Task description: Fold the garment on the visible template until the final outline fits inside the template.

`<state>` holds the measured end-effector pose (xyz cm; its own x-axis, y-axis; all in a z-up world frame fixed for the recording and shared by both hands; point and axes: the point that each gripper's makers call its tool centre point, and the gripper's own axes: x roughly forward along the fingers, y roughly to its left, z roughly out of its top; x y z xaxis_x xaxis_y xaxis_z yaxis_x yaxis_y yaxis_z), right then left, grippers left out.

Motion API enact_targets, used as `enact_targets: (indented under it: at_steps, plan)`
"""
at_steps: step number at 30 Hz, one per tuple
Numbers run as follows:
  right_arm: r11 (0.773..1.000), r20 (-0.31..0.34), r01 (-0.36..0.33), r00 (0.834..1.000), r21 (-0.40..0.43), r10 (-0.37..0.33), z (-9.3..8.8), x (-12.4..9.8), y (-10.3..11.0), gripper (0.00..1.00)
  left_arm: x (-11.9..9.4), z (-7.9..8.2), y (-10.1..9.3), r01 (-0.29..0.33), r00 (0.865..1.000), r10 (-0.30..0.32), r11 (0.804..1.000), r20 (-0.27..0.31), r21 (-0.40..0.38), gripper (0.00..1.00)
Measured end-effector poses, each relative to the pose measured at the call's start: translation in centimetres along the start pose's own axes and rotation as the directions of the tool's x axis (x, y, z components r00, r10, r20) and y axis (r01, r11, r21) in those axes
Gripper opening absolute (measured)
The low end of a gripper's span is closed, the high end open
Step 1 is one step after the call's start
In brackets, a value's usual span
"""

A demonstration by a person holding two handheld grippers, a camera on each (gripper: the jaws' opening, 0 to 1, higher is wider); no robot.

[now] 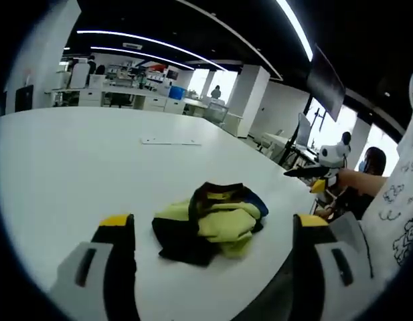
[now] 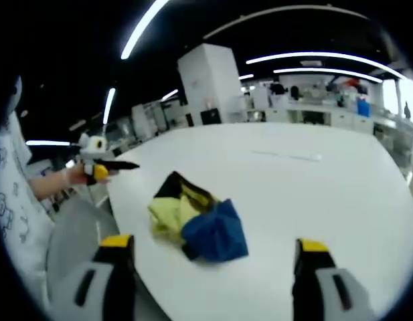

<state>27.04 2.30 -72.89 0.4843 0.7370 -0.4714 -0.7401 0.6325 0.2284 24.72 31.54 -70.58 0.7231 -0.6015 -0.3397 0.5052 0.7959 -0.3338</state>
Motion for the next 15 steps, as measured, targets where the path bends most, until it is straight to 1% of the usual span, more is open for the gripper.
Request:
enact_targets:
  at_steps: [2, 15]
  plan:
    - [1.000, 0.003, -0.001, 1.000, 0.001, 0.001, 0.05, 0.04, -0.02, 1.00, 0.01, 0.12, -0.03, 0.001, 1.000, -0.001, 1.000, 0.008, -0.004, 0.95]
    - [1.000, 0.007, -0.001, 1.000, 0.012, 0.001, -0.07, 0.16, 0.17, 1.00, 0.13, -0.01, -0.08, 0.001, 1.000, -0.001, 1.000, 0.007, -0.010, 0.95]
